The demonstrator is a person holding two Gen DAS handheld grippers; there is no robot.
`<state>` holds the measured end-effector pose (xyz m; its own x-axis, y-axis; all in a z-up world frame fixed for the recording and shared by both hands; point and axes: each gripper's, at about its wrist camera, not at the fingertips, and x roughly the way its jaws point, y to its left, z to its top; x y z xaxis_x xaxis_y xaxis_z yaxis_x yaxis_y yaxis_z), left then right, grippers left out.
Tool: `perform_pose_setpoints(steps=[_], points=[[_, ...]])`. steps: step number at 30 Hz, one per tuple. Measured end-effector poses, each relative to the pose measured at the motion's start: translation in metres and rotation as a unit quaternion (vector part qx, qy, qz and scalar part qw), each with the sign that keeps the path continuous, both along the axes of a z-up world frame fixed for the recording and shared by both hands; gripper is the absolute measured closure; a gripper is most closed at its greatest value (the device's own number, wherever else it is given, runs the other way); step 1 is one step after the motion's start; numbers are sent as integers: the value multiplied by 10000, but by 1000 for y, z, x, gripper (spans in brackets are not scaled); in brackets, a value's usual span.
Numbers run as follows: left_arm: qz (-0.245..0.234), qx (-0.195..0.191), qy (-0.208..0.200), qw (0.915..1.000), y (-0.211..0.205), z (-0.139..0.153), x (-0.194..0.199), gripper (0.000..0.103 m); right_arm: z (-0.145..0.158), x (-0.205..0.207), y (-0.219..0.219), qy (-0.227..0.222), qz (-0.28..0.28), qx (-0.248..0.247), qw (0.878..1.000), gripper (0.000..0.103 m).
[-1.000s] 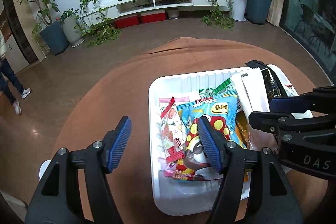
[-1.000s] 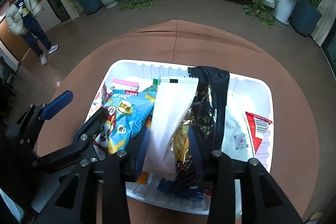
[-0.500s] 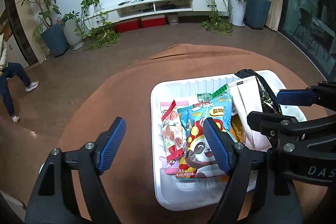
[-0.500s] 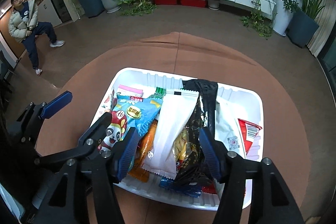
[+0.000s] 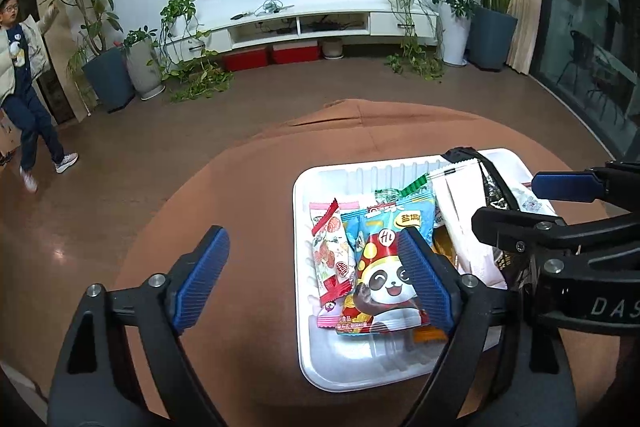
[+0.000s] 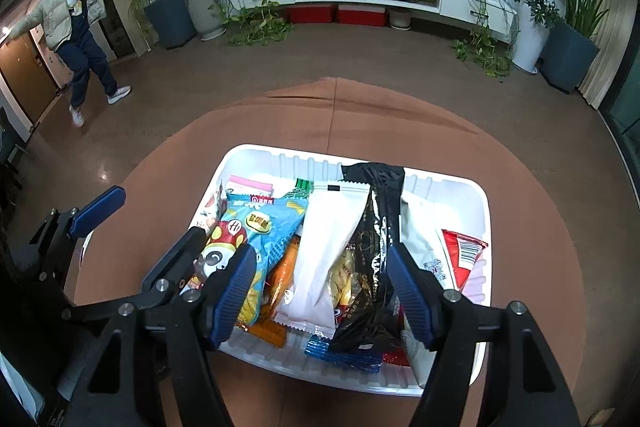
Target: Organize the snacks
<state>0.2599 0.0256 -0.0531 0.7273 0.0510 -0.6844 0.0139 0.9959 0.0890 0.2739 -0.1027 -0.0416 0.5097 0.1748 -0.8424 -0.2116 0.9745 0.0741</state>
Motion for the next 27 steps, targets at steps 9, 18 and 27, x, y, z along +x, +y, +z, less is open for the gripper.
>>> perform_pose_setpoints(steps=[9, 18, 27], points=[[299, 158, -361, 9988, -1, 17, -26, 10, 17, -19, -21, -441, -280, 312, 9981, 26], [627, 304, -1029, 9922, -15, 56, -92, 3, 45, -78, -50, -1605, -640, 675, 9826, 8], [394, -137, -895, 9951, -25, 75, -156, 3, 68, -154, -75, -2478, -1060, 554, 9614, 0]])
